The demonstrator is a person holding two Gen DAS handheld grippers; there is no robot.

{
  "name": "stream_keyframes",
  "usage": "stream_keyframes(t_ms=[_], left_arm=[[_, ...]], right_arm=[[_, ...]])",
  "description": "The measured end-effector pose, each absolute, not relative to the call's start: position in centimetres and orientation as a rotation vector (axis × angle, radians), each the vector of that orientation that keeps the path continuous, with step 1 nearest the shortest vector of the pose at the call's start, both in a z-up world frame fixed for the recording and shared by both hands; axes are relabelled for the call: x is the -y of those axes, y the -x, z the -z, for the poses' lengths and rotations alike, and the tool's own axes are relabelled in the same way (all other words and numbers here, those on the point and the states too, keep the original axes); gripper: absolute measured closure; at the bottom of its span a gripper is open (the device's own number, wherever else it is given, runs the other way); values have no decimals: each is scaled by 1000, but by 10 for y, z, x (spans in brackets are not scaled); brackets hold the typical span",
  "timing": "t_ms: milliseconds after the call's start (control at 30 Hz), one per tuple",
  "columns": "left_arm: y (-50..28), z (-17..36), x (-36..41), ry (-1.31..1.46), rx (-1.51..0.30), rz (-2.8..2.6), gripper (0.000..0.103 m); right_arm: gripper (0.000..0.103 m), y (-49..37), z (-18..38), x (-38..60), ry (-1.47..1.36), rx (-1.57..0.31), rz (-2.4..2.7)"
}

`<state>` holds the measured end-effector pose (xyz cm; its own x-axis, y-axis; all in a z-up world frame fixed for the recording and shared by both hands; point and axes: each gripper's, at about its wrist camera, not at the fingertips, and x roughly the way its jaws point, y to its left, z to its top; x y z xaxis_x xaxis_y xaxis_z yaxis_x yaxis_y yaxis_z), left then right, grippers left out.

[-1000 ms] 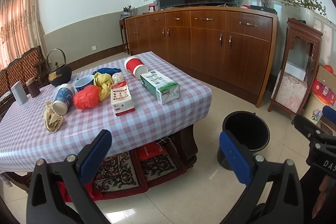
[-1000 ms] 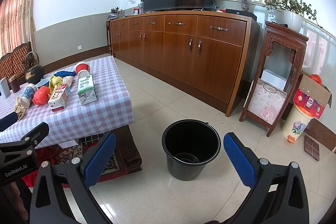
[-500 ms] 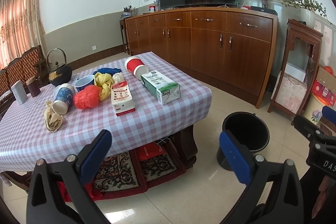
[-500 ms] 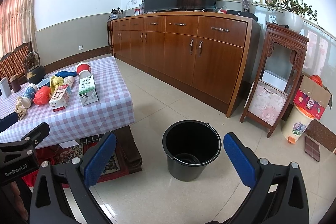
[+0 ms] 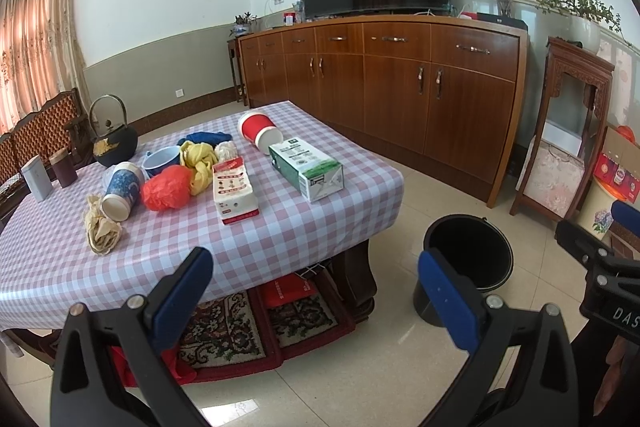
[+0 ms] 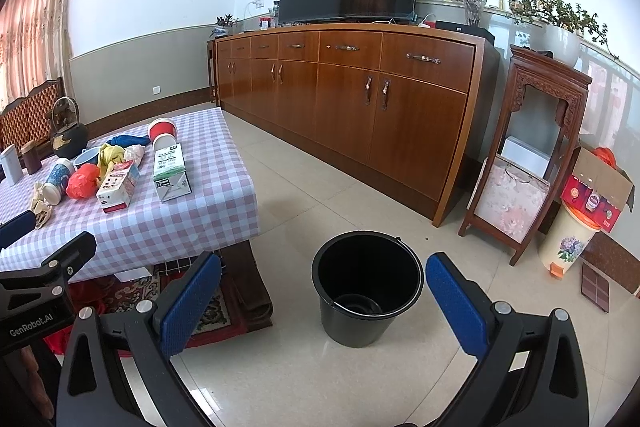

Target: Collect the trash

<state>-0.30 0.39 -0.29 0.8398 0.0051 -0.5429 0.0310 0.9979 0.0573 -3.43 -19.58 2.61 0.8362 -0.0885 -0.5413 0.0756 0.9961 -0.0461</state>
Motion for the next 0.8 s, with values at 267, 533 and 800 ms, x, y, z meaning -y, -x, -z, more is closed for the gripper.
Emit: stream_keyframes(t_ms=[267,533,800], left_arm=[[2,-1,-3,-63,-573,16,0],[2,-1,-3,-64,-573,16,0],[1,0,-3,-63,-576,17,0]], right_arm=[[0,33,-27,195,27,-573,85],[0,33,-28,195,28,-572,84],[0,34,-29,193,36,-571,77]])
